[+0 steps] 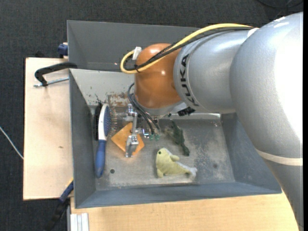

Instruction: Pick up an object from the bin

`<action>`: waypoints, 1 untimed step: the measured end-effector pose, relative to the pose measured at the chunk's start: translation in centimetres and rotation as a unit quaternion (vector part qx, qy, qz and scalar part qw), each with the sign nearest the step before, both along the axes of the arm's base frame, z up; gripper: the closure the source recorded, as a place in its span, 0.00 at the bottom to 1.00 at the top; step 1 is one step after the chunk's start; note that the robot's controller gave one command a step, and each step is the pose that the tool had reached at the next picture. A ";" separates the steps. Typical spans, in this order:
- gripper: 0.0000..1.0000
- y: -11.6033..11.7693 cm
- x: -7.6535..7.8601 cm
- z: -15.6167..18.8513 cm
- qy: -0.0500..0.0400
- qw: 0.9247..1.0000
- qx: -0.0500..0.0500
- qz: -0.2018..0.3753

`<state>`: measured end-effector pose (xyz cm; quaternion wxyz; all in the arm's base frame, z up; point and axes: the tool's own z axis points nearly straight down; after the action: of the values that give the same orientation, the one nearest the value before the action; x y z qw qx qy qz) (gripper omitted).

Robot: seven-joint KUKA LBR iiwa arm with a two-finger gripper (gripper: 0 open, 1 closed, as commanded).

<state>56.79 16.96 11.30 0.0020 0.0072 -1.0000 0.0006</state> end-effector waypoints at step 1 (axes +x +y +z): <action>0.00 -3.4 3.1 -2.9 -0.001 0.999 0.008 0.045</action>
Offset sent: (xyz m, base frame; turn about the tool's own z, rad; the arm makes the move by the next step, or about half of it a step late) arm 0.0281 -0.0421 -0.0395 -0.0922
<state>59.90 13.58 8.38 0.0010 0.0525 -0.9986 -0.0077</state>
